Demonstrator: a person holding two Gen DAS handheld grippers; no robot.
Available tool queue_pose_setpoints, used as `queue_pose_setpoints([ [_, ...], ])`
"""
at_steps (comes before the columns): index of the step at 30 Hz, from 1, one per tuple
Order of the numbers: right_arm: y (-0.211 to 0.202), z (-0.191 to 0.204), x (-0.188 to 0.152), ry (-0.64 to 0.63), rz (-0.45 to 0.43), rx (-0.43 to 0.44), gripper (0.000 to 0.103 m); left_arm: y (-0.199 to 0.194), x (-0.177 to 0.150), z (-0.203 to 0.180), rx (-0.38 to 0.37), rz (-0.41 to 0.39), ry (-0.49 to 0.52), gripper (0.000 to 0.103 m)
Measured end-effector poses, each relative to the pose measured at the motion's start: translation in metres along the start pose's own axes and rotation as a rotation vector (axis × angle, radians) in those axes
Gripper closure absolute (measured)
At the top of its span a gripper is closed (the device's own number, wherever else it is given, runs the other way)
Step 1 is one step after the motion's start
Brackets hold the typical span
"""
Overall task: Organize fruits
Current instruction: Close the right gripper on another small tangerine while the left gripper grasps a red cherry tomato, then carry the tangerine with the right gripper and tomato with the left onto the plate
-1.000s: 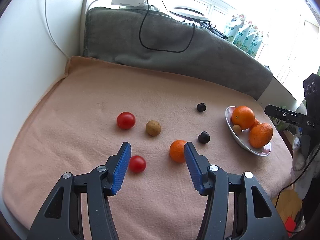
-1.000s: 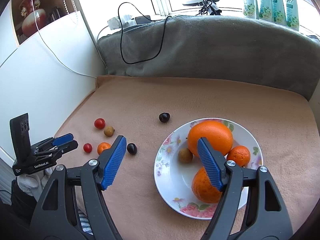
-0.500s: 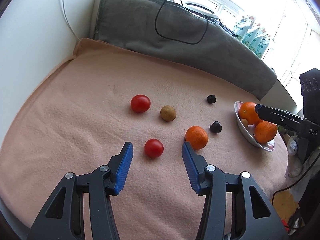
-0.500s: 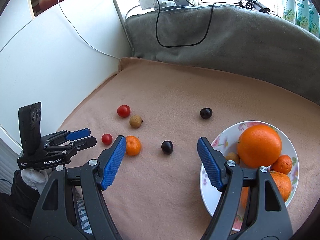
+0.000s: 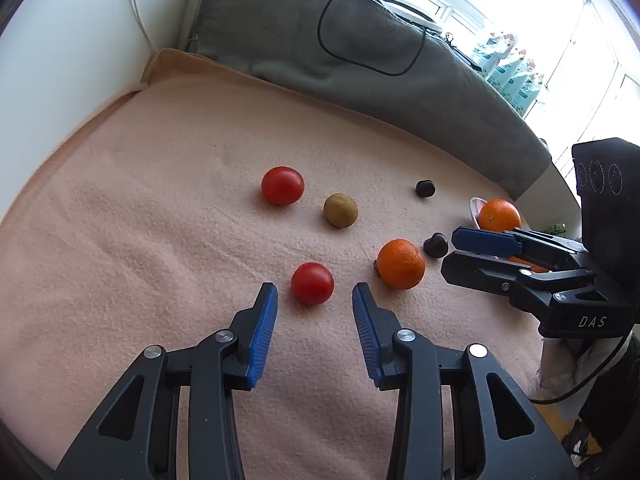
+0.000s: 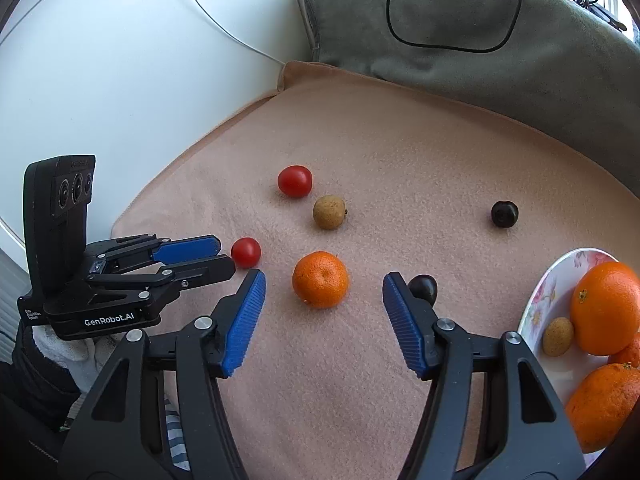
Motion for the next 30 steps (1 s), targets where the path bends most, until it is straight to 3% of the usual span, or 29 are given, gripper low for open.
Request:
queue_pose_setpoints([
  [3,0.009,0.001,0.0,0.009,0.02,0.0,0.048,0.002,0.001,0.001,-0.006,0.001,-0.005,0.065],
  [9,0.02,0.001,-0.002,0.013,0.039,-0.012,0.048,0.008,0.002,0.001,-0.015,0.007,0.0,0.066],
  [22,0.033,-0.002,-0.005,0.04,0.063,-0.003,0.052,0.018,0.002,0.002,0.017,0.021,0.019,0.078],
  [26,0.039,0.0,-0.006,0.046,0.073,0.019,0.063,0.019,0.001,0.003,0.016,0.018,0.015,0.079],
  [30,0.04,0.001,-0.006,0.044,0.065,0.016,0.064,0.018,0.001,0.002,0.017,0.016,0.016,0.079],
])
Point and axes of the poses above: each gripper's, at about its wrist camera, not at the fingertips, and y roughly the way its jaws point, z to its left, x to its top, the point moved 1 cm from there along y, roughly the way its jaws point, and after that the axes turned 4 degrees about -z, right-handed, at the moved point
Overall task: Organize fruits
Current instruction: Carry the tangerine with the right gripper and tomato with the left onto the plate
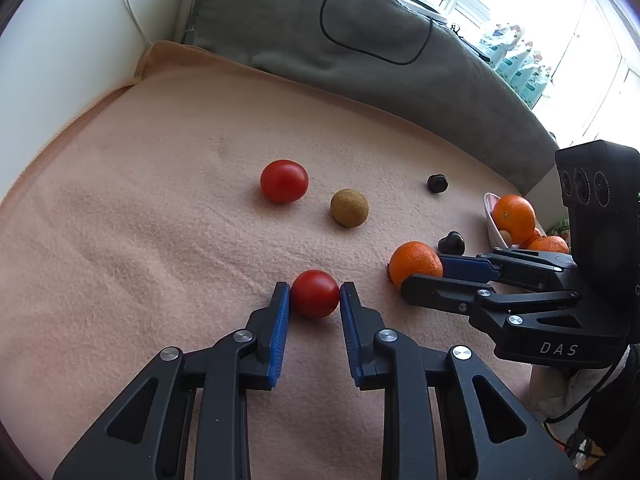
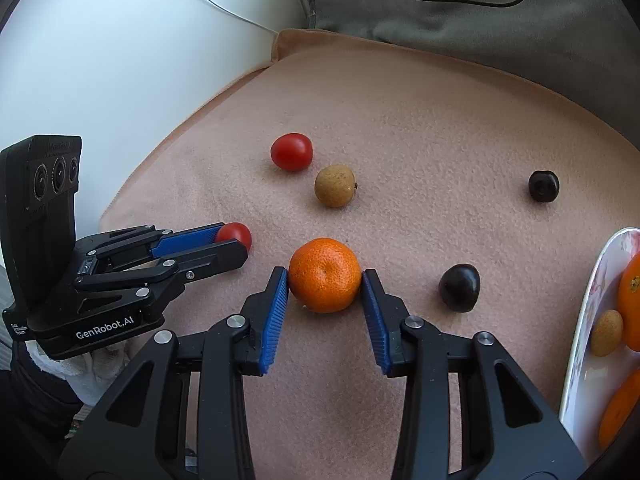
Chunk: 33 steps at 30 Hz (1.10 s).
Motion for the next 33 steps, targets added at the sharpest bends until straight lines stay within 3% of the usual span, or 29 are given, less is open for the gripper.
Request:
queue_pose_setpoints([
  [16,-0.055,-0.014,-0.016,0.06,-0.106,-0.037,0.065,-0.006,0.006,-0.011,-0.035,-0.016,-0.004,0.08],
  [25,-0.108,-0.026,-0.033,0.092,-0.191,-0.143,0.065,-0.005,0.017,-0.035,-0.084,-0.03,0.038,0.079],
  [33,-0.141,-0.043,-0.052,0.115,-0.215,-0.245,0.065,0.006,0.027,-0.07,-0.145,-0.029,0.099,0.079],
])
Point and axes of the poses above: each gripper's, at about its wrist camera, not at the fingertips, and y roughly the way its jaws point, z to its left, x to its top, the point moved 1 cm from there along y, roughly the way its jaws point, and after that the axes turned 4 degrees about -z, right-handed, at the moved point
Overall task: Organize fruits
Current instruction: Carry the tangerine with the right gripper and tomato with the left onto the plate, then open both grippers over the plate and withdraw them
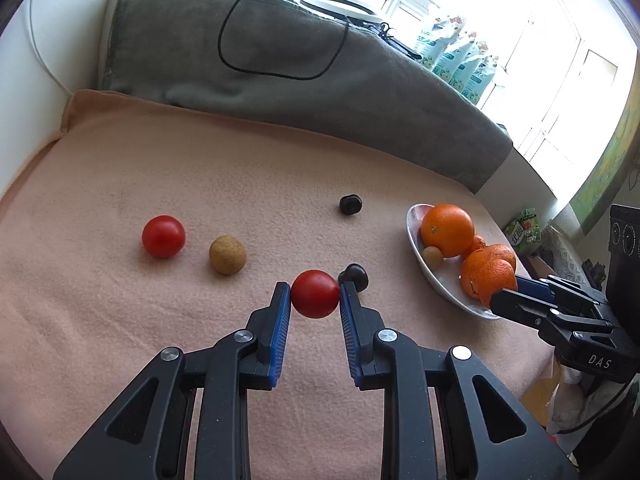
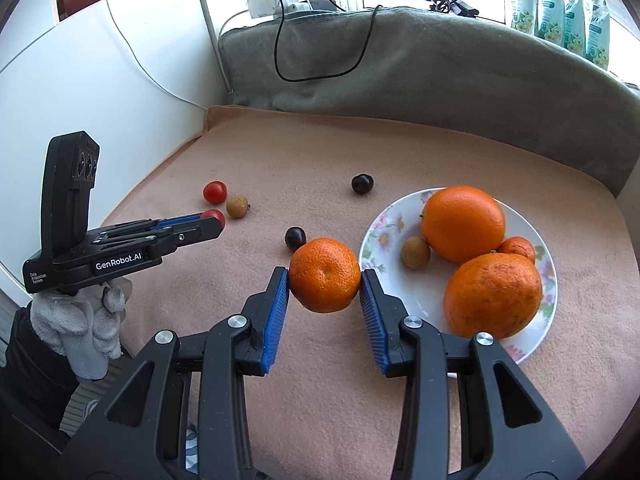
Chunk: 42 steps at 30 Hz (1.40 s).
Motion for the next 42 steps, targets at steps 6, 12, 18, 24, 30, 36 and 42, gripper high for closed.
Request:
queue_pose_setpoints([
  [6,-0.013,-0.019,-0.01,0.041,-0.008,-0.044,0.065,0.013,0.009,-0.027,-0.052,0.007,0.046,0.08],
  [12,-0.017,-0.026,-0.016,0.022,-0.013,-0.088,0.065,0.028,0.019,-0.055,-0.101,0.012,0.096,0.08],
  [18,-0.016,-0.028,-0.018,0.002,-0.018,-0.114,0.065,0.046,0.024,-0.079,-0.145,0.031,0.134,0.08],
  [24,-0.011,-0.027,-0.016,-0.04,-0.026,-0.153,0.065,0.063,0.029,-0.092,-0.171,0.053,0.146,0.08],
  [30,-0.007,-0.029,-0.014,-0.05,-0.033,-0.166,0.064,0.072,0.033,-0.1,-0.187,0.064,0.157,0.08],
  [36,-0.008,-0.03,-0.014,-0.064,-0.043,-0.19,0.042,0.076,0.034,-0.102,-0.204,0.07,0.157,0.079],
  [42,-0.015,-0.031,-0.01,-0.065,-0.069,-0.19,0.04,0.074,0.035,-0.105,-0.221,0.065,0.155,0.054],
])
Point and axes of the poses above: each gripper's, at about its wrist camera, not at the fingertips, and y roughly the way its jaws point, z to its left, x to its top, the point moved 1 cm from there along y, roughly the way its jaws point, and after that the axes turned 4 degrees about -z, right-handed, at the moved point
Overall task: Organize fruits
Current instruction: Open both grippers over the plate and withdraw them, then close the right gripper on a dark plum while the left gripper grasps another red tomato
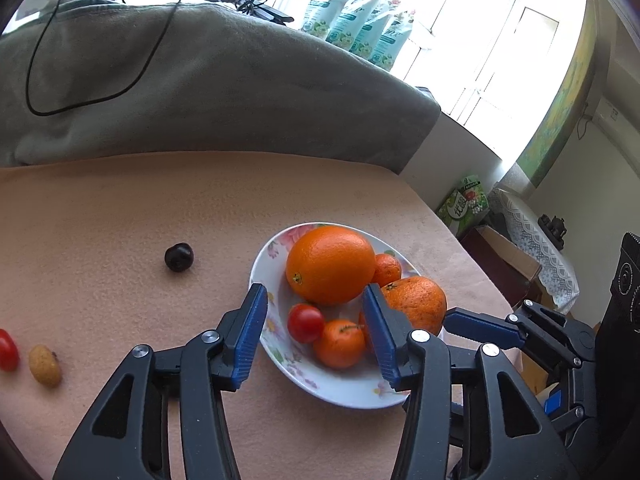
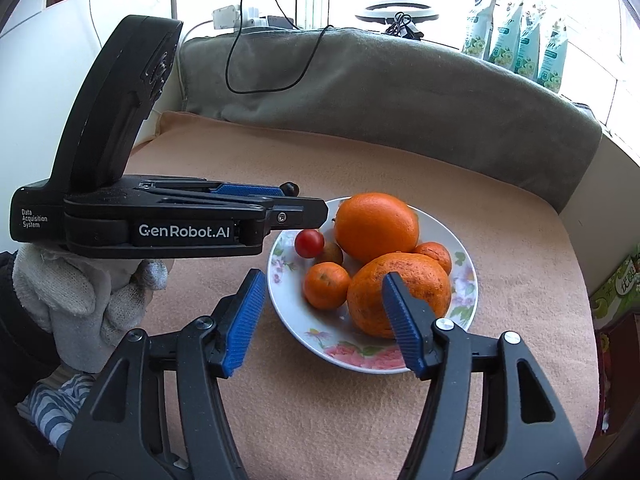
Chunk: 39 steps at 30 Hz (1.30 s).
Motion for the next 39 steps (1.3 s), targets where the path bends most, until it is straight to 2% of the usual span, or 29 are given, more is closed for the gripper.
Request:
queue_pose_setpoints([
  [9,0.0,0.001,-0.002,0.008,0.008,0.016,0.04,-0.005,0.002,0.002,0.031,-0.011,0.001,0.054],
  [12,0.001,0.0,-0.002,0.014,0.008,0.023,0.04,-0.008,0.001,0.003,0.039,-0.017,-0.003,0.048],
  [17,0.001,0.0,0.001,0.028,0.006,0.048,0.04,-0.017,0.0,0.008,0.064,-0.031,-0.003,0.047],
  [19,0.001,0.002,0.002,0.03,0.008,0.058,0.04,-0.022,0.001,0.011,0.082,-0.039,-0.003,0.042],
  [21,0.002,0.003,0.004,0.032,0.007,0.076,0.039,-0.028,0.001,0.016,0.097,-0.049,-0.004,0.042],
  [23,0.003,0.005,0.007,0.035,0.006,0.096,0.033,-0.035,0.001,0.022,0.121,-0.057,-0.008,0.038],
  [24,0.002,0.006,0.008,0.038,0.003,0.107,0.022,-0.038,0.002,0.025,0.134,-0.061,-0.009,0.033],
  [25,0.002,0.007,0.008,0.044,-0.004,0.118,0.018,-0.041,0.002,0.029,0.147,-0.066,-0.012,0.033],
  [33,0.01,0.013,0.018,0.076,0.01,0.194,0.018,-0.073,0.0,0.07,0.26,-0.098,-0.064,0.033],
  [39,0.019,0.023,0.024,0.059,0.014,0.217,0.018,-0.099,-0.003,0.105,0.338,-0.127,-0.115,0.033],
])
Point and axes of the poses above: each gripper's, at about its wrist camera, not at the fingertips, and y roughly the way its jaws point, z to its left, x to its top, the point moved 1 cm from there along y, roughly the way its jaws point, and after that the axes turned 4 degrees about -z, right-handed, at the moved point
